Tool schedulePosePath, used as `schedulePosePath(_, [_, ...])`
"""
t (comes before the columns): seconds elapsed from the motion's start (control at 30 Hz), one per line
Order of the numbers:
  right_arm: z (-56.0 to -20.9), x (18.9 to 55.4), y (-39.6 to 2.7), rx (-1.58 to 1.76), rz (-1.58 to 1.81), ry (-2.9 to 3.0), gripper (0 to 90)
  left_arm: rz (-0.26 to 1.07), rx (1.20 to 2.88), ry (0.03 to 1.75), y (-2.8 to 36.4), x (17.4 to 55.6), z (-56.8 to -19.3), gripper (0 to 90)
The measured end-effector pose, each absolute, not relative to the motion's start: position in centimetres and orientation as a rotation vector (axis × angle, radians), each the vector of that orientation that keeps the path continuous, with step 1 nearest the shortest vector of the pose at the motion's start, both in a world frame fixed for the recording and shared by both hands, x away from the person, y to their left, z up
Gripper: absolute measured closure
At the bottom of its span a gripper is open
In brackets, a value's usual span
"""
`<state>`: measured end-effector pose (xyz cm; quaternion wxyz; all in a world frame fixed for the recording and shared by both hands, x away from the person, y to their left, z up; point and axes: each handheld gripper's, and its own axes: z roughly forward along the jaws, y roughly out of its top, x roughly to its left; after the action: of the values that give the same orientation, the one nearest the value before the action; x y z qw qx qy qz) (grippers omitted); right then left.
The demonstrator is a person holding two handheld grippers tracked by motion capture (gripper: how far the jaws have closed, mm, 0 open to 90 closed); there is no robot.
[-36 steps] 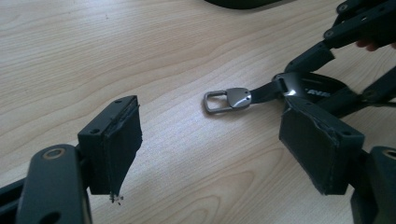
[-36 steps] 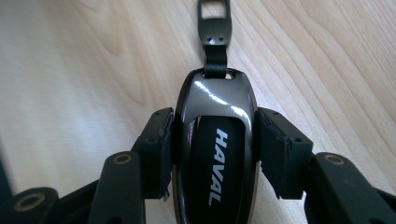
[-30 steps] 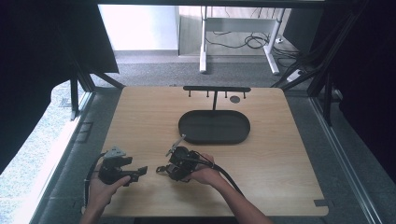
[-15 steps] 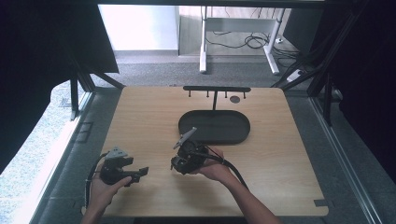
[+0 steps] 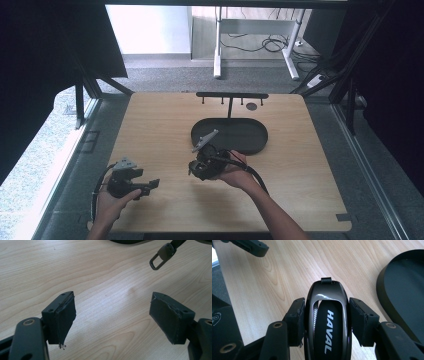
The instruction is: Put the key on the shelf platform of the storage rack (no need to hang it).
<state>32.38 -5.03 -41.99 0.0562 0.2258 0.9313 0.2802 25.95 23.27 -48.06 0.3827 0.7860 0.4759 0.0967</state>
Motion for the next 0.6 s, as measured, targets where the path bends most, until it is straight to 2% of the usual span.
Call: schedulePosePath(0.6, [-41.0,34.2,-5.7,0.719,0.827,2.799,48.9,0.242,2.005,1.218,23.3,26.0,-48.2,21.3])
